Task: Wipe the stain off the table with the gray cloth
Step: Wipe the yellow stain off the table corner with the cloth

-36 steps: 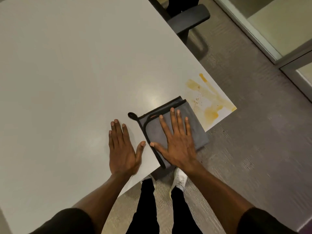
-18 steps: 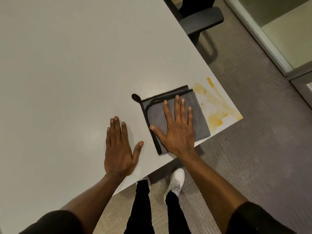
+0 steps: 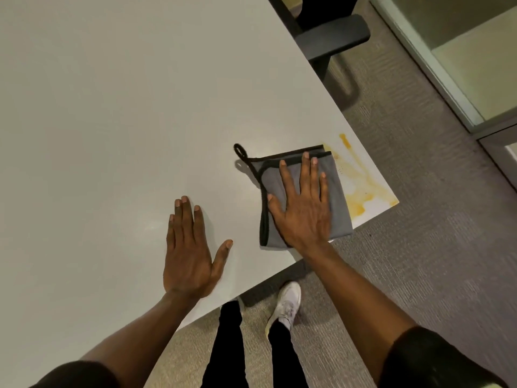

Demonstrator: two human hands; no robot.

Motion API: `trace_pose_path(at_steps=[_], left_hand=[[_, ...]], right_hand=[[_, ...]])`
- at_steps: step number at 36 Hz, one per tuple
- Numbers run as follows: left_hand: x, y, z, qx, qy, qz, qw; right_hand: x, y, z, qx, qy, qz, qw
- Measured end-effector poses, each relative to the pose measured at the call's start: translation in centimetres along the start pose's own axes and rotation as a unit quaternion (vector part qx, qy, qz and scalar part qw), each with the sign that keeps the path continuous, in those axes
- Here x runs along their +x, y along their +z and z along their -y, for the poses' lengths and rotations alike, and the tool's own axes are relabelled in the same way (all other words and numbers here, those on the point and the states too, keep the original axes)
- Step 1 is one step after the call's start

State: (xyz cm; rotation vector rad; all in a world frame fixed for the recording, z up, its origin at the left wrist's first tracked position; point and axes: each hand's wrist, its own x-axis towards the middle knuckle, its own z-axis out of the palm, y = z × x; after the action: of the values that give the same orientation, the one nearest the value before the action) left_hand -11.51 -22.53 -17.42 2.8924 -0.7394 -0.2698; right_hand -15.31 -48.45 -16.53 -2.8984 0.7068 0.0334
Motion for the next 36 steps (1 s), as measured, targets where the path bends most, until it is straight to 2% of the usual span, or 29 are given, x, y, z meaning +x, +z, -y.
trace_pose_path(at_steps=[11,22,25,29,33,36], left_hand=[[0.0,-0.1,-0.1,0.0,-0.006,-0.003,1.0],[0.0,-0.2,-0.2,-0.003,-0.009,-0.004,1.0],[0.1,-0.2,-0.3,-0.003,-0.007,-0.002,1.0],[0.0,-0.3,-0.3,-0.01,-0.001,-0.003,1.0],[0.1,-0.1,-0.1,-0.011,0.002,0.001,1.0],[0.1,-0.2,-0.1,-0.017,0.001,0.002,1.0]], right_hand=[[-6.3,0.2,-0.3,0.047,-0.046,0.03,0.997],[1.3,-0.3,-0.9,-0.019,-0.024,0.009,0.999],[1.1,-0.2,-0.9,-0.004,-0.034,0.001,0.999],[-2.8,0.0,0.0,0.036,-0.06,0.006,0.997],[-7.6,0.7,0.2,0.04,-0.14,0.037,0.989],[-6.7,0.3,-0.9,0.047,-0.172,0.034,0.983]])
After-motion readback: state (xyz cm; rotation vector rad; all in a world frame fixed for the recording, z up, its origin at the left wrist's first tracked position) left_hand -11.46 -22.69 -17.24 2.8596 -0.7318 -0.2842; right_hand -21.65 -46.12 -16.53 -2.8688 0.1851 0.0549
